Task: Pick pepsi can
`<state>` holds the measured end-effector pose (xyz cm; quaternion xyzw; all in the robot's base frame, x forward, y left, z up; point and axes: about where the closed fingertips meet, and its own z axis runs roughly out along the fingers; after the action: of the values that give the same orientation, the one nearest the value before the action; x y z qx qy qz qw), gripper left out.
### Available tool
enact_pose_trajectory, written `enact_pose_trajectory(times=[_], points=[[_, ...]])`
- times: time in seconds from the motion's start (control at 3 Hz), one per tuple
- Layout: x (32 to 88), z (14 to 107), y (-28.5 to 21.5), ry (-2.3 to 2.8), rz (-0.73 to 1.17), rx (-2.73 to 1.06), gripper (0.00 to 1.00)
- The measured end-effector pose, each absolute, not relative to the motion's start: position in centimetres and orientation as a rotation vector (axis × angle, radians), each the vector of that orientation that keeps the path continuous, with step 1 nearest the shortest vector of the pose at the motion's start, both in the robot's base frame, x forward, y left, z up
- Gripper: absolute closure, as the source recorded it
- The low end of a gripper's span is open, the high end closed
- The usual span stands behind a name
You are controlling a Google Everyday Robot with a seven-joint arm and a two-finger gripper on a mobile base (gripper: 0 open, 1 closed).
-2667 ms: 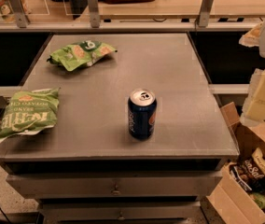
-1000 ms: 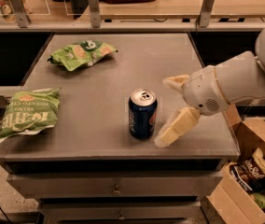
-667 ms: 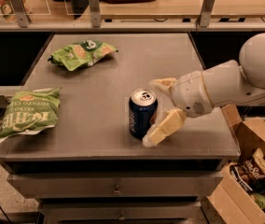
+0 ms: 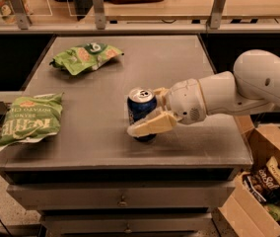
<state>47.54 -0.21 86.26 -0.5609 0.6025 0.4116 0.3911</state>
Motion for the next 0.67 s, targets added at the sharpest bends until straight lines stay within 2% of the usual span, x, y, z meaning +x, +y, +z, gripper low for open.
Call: enact_pose_trajectory(times=[0.67], points=[[47.4, 89.0, -1.2, 1.473, 1.119, -1.35, 0.87]])
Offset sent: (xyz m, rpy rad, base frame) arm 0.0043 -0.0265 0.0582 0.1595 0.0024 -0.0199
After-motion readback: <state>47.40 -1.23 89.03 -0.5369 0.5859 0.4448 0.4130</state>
